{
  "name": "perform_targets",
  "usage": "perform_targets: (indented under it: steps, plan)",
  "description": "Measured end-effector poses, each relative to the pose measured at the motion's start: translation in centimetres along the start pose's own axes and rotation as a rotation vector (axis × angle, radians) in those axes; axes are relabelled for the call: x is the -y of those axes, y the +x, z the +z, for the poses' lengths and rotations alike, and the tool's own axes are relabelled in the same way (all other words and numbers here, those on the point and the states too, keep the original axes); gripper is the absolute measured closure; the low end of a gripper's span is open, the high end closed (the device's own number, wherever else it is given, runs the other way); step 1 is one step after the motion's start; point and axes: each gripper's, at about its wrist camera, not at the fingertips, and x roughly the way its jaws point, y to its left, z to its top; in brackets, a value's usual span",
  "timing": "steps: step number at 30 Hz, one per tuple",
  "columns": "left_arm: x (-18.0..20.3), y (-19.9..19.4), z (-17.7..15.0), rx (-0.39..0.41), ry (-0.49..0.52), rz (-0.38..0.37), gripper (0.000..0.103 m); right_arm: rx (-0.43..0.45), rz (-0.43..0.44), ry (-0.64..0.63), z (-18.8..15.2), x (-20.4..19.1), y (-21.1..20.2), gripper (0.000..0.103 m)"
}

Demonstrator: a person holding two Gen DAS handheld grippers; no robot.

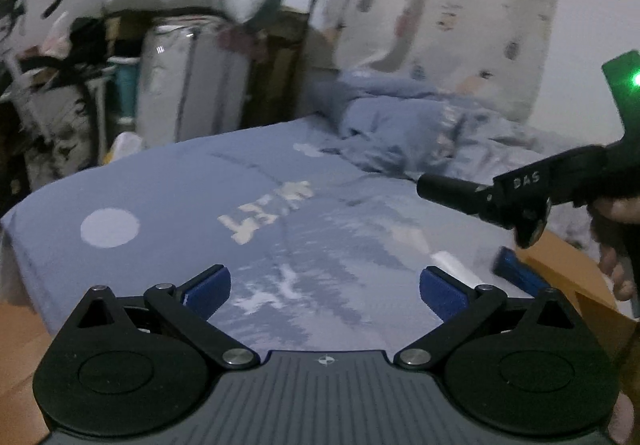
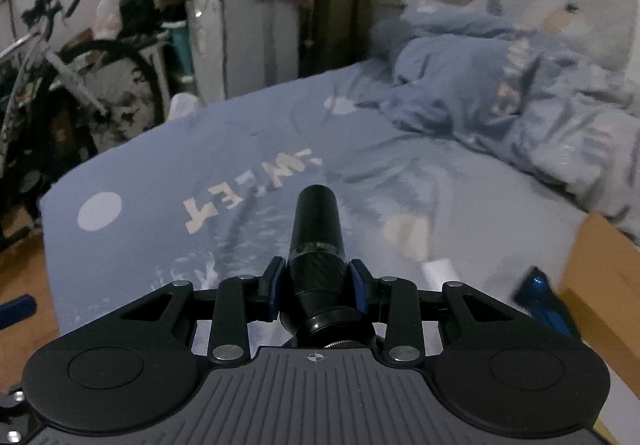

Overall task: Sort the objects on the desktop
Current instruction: 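Carry the black cylinder with the right gripper over the cardboard box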

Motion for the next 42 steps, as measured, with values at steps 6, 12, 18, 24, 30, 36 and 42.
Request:
perform_targets:
  steps: [6, 12, 18, 24, 30, 36, 42]
  plan:
    - [2.5, -1.3, 0.7, 0.021, 0.087, -0.079, 0.0, 0.02, -0.036, 0.058, -1.8, 2.0, -5.2, 0.065]
    - [3.8, -2.6, 1.1, 0.059, 0.116, -0.114, 0.0, 0.064, -0.083, 0.091, -3.7, 3.2, -10.2, 0.065]
    - [5.1, -4.1, 1.9, 0.078, 0.126, -0.186, 0.0, 0.092, -0.147, 0.127, -5.8, 4.8, -14.5, 0.065]
    - [6.5, -5.5, 1.4, 0.081, 0.152, -0.252, 0.0, 0.1, -0.188, 0.162, -8.4, 5.8, -17.8, 0.065]
    - [7.4, -7.0, 1.4, 0.098, 0.178, -0.288, 0.0, 0.115, -0.2, 0.204, -10.6, 5.8, -20.5, 0.065]
    - [7.9, -8.6, 1.9, 0.128, 0.182, -0.317, 0.0, 0.121, -0.196, 0.227, -12.5, 5.4, -22.7, 0.065]
    - [8.1, -9.6, 2.5, 0.154, 0.185, -0.332, 0.0, 0.117, -0.202, 0.247, -14.0, 4.9, -24.6, 0.065]
